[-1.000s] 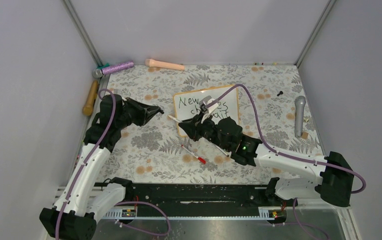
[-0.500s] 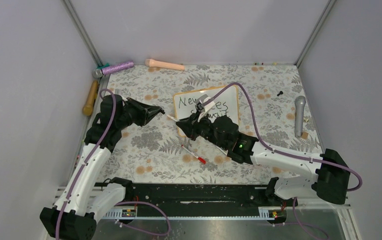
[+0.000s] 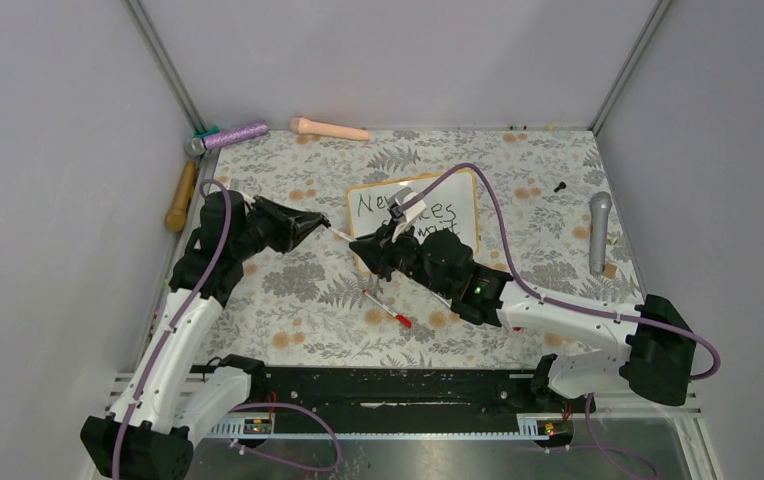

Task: Write a sentence on the whiteboard
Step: Close the whiteboard marker at the center of the board.

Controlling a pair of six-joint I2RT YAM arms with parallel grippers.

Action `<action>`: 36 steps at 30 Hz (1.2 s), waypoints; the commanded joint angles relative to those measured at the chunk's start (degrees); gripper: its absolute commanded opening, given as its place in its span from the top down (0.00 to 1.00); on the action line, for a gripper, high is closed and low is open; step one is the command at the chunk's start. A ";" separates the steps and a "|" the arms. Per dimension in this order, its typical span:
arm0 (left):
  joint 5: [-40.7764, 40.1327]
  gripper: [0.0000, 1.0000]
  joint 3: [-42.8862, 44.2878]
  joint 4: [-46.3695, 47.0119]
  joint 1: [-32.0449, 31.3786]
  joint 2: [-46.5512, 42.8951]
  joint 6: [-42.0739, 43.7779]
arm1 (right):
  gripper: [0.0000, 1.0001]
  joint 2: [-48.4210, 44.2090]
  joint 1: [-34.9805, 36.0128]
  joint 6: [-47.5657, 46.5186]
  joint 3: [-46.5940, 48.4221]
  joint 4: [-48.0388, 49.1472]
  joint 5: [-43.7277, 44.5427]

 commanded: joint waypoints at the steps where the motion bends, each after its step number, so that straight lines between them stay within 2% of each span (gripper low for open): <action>1: 1.78 1.00 -0.47 2.44 0.24 -1.98 -2.60 | 1.00 0.23 0.71 -0.67 2.79 2.23 2.07; 13: 3.51 1.00 -1.41 2.34 0.30 -3.31 -4.10 | 1.00 1.80 0.90 -2.84 4.34 2.64 4.28; 20: 5.26 0.99 -6.45 11.65 0.23 -3.60 -14.20 | 1.00 6.86 4.83 -14.62 5.86 14.19 15.85; 27: 4.87 1.00 -4.87 10.69 0.07 -3.80 -14.25 | 1.00 13.89 6.97 -25.81 13.40 15.45 20.41; 31: 4.00 1.00 -5.58 10.57 -3.01 -4.64 -15.11 | 1.00 19.28 6.95 -28.80 17.83 15.00 21.19; 36: 2.33 1.00 -6.62 10.57 -7.74 -5.53 -16.18 | 1.00 22.78 6.88 -26.02 21.61 12.10 19.35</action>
